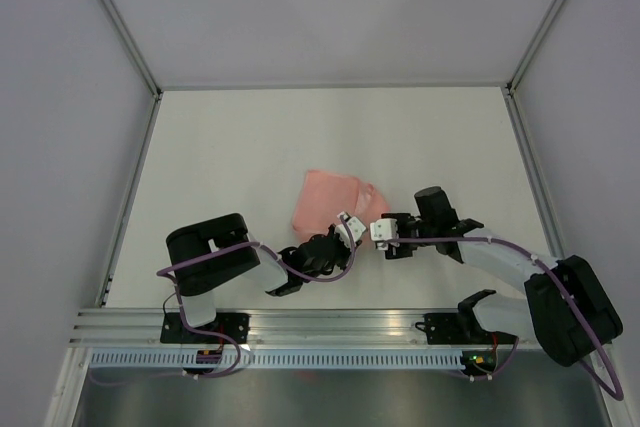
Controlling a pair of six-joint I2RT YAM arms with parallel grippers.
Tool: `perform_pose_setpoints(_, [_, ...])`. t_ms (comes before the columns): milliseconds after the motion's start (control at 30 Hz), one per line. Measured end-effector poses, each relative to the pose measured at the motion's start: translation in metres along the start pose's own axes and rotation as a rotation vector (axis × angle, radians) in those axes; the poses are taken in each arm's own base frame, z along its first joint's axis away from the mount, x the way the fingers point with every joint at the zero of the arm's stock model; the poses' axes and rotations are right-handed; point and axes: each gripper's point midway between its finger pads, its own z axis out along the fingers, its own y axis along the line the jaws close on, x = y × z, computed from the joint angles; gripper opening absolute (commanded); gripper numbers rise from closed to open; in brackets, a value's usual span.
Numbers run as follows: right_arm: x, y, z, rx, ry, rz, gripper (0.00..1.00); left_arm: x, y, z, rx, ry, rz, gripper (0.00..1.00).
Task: Fold the napkin, place the utensils inside, and roll it up
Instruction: Roll the napkin at the center of the board.
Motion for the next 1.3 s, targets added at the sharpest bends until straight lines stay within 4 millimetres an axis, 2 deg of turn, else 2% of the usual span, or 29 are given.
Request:
perform_pose_setpoints(300, [-0.007, -0.016, 0.01, 0.07, 0.006, -0.094, 0.61, 0.0, 0.001, 0.0, -0.005, -0.004, -0.05, 0.02])
perform_pose_setpoints(400, [-0.005, -0.013, 0.014, 0.065, 0.018, -0.115, 0.61, 0.0, 0.001, -0.001, -0.008, -0.007, -0.074, 0.02])
perform_pose_setpoints(533, [-0.012, 0.002, 0.025, -0.003, 0.008, -0.185, 0.59, -0.001, 0.0, 0.0, -0.002, -0.003, -0.071, 0.02])
perform_pose_setpoints(767, [-0.019, 0.001, 0.033, -0.019, 0.002, -0.292, 0.58, -0.001, -0.002, 0.0, 0.006, -0.002, -0.07, 0.02])
perform_pose_setpoints(1000, [-0.023, 0.0, 0.042, -0.051, 0.007, -0.404, 0.49, -0.001, -0.002, 0.0, 0.011, -0.002, -0.071, 0.02])
perform_pose_setpoints(1133, [-0.023, -0.001, 0.047, -0.072, 0.022, -0.452, 0.39, 0.0, -0.003, -0.002, 0.019, -0.002, -0.071, 0.02])
perform_pose_setpoints(1300, [-0.024, -0.002, 0.052, -0.106, 0.035, -0.474, 0.35, 0.001, 0.0, -0.004, 0.011, -0.003, -0.072, 0.02])
